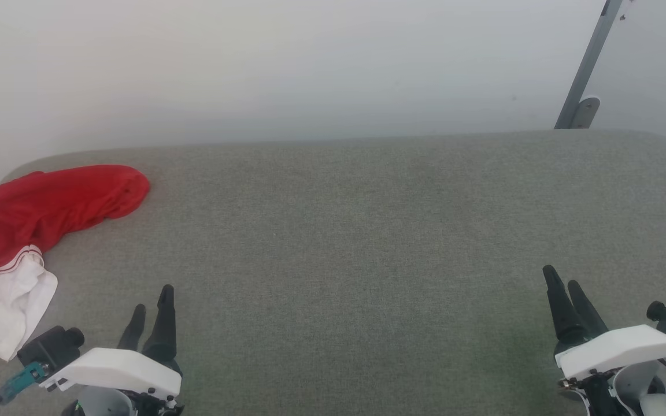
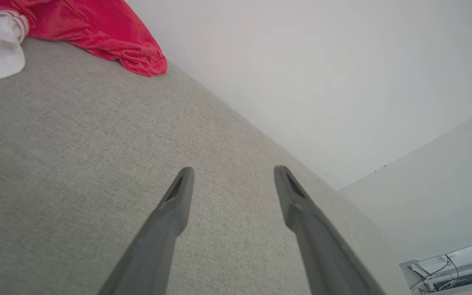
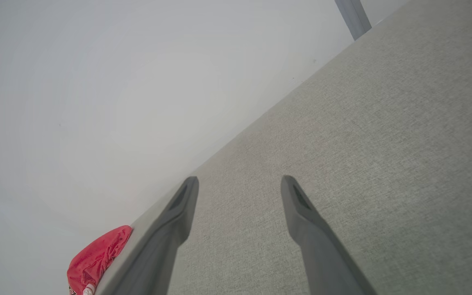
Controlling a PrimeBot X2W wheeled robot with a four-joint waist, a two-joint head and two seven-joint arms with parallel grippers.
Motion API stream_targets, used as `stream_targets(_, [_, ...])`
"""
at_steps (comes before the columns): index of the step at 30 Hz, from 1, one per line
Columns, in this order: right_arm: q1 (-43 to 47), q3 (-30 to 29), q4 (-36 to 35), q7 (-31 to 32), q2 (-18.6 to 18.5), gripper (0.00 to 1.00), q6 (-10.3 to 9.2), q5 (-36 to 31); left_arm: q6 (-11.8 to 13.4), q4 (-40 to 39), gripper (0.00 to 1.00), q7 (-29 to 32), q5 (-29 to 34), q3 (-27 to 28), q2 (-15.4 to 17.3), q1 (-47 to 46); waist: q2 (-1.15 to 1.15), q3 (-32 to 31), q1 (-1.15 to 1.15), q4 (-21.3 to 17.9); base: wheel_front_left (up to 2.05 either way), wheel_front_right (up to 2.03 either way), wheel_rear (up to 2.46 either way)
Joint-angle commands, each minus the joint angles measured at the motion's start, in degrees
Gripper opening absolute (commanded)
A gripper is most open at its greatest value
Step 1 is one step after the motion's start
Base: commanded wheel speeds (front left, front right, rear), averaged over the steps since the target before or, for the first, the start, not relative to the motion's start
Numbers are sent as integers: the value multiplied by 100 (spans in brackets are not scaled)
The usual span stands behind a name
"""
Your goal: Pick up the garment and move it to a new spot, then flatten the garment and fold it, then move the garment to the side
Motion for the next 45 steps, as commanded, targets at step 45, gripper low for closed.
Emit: stream_targets(45, [202,18,-504,-415,-235,100,4,-2438,-281,-449,100,-706,2883,414,250,321,0,-133,0,33,0,0,0])
